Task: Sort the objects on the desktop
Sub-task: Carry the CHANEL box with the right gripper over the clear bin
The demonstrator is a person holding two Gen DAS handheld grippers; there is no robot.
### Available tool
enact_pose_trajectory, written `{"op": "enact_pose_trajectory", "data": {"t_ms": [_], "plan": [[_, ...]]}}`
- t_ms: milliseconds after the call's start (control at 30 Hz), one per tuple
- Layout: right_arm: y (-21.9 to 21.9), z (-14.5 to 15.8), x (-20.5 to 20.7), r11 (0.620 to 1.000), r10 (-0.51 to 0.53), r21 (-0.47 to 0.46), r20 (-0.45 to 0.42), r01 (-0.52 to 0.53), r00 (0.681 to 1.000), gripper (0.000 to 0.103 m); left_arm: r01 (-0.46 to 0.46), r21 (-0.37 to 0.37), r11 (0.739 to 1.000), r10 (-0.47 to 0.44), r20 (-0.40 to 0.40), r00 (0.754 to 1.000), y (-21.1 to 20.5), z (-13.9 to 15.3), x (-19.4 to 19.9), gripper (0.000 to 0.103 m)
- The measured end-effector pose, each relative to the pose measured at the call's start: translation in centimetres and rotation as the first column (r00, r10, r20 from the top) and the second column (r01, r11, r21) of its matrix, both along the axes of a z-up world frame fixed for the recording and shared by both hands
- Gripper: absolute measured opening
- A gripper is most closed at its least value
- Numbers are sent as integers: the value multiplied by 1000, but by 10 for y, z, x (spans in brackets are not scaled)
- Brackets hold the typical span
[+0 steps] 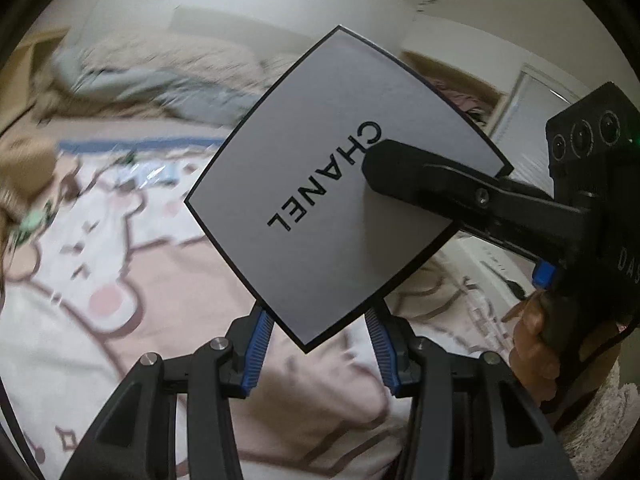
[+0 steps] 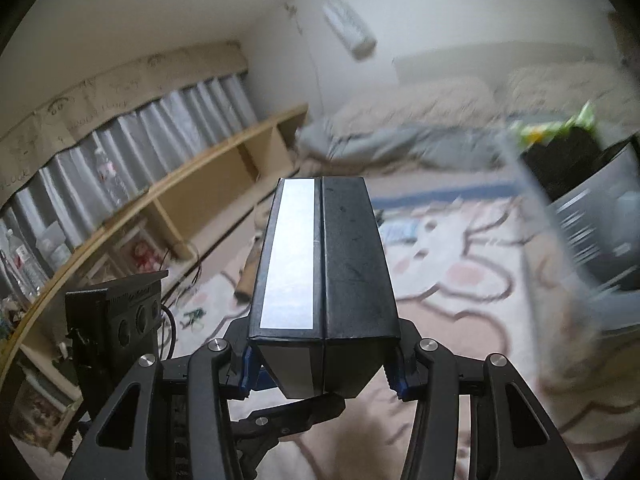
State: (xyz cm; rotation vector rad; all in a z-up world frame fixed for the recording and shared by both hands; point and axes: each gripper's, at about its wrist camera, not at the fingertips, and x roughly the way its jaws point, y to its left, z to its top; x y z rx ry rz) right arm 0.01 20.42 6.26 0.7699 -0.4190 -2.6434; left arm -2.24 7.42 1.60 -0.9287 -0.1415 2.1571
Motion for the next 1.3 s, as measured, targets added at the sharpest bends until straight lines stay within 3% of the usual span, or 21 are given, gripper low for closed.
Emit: {"op": "enact_pose_trajectory", "data": {"t_ms": [333,533,767,967,1167,1300], "plan": [[90,50,40,987,-156,25,-125,161,980,51,145,39,989,-140,-106,985,101,58,9,47],[146,73,19,973,-228,-68,-138,220,964,51,165,64,984,-153,-156,976,146,88,-16,47],[196,73,-54,922,-296,-273,-46,273,954,51,113,72,991,-102,-139,985,171,105,-87,47],[220,47,-111,867,-353,-341,96,364,931,51,34,57,998,-31,-58,998,172,92,-146,47],[225,14,-145,824,-384,-350,234,446,893,51,-20,36,999,20,-21,1000,162,67,-164,47],[217,7,-151,830,-406,-295,262,473,876,51,-22,25,999,22,-3,1000,155,55,-166,47]]}}
